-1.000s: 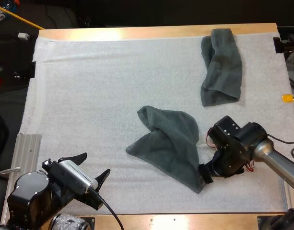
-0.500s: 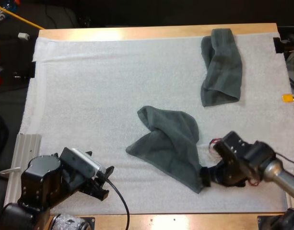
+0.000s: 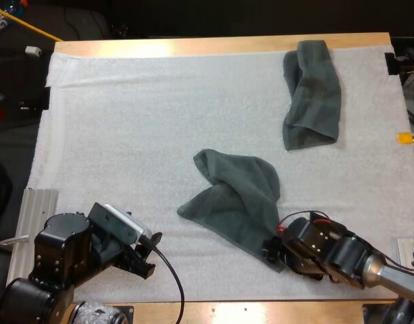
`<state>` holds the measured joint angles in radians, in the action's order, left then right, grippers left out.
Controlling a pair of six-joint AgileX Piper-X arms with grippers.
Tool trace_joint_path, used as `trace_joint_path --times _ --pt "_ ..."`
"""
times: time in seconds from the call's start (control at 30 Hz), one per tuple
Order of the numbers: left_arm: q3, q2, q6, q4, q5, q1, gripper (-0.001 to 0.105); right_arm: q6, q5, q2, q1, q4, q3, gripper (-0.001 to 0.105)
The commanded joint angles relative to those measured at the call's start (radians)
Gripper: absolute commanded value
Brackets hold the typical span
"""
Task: Pick towel from pile, fold and stack
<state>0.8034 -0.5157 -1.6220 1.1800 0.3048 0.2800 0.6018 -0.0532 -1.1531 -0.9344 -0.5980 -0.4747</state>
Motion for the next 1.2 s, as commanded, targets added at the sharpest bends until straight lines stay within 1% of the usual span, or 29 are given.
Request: trace_joint_path --times 0.0,0.07,0.13,0.2,0.23,0.27,0.3,0.4,0.53,0.6,0.77,0.83,0.9,0.97,1.07,1.17 --pt "0.003 0.0 0.0 -0.006 0.006 0.005 0.066 -0.03 0.014 0.007 0.004 0.022 0.01 0.079" --pt "0.003 0.0 0.0 -0.006 0.006 0.005 0.066 -0.048 0.004 0.007 0.004 0.048 0.031 0.078" --pt "0.003 0.0 0.0 -0.006 0.006 0.005 0.066 -0.055 0.004 0.007 0.004 0.067 0.048 0.073" --pt "0.003 0.0 0.0 -0.006 0.006 0.005 0.066 -0.078 0.004 0.007 0.004 0.07 0.059 0.059" --pt "0.003 0.0 0.0 -0.006 0.006 0.005 0.066 -0.078 0.004 0.007 0.004 0.07 0.061 0.056" --pt "0.003 0.0 0.0 -0.006 0.006 0.005 0.066 -0.078 0.004 0.007 0.004 0.081 0.066 0.049" --pt "0.003 0.0 0.0 -0.006 0.006 0.005 0.066 -0.078 0.004 0.007 0.004 0.095 0.07 0.046" --pt "0.003 0.0 0.0 -0.006 0.006 0.005 0.066 -0.08 0.004 0.004 0.004 0.147 0.082 0.046" --pt "0.003 0.0 -0.002 -0.006 0.006 0.005 0.066 -0.085 -0.004 -0.028 0.004 0.175 0.082 0.046" --pt "0.003 0.0 -0.002 -0.003 0.006 0.005 0.066 -0.095 -0.034 -0.058 0.004 0.198 0.082 0.046" --pt "0.003 0.0 -0.002 -0.003 0.006 0.005 0.066 -0.11 -0.053 -0.093 0.004 0.214 0.082 0.044" --pt "0.003 0.0 -0.002 -0.003 0.006 0.005 0.066 -0.108 -0.052 -0.093 0.004 0.212 0.082 0.035" --pt "0.003 0.0 -0.002 -0.003 0.006 0.005 0.066 -0.097 -0.055 -0.093 0.004 0.212 0.082 0.014" --pt "0.003 0.0 -0.002 -0.003 0.006 0.005 0.066 -0.071 -0.055 -0.092 0.004 0.212 0.082 0.0" --pt "0.003 0.0 -0.002 -0.003 0.006 0.005 0.066 -0.019 -0.057 -0.078 0.004 0.192 0.079 0.0" --pt "0.003 -0.012 0.0 -0.003 0.006 0.005 0.066 0.028 -0.029 -0.053 0.004 0.113 0.072 0.0"
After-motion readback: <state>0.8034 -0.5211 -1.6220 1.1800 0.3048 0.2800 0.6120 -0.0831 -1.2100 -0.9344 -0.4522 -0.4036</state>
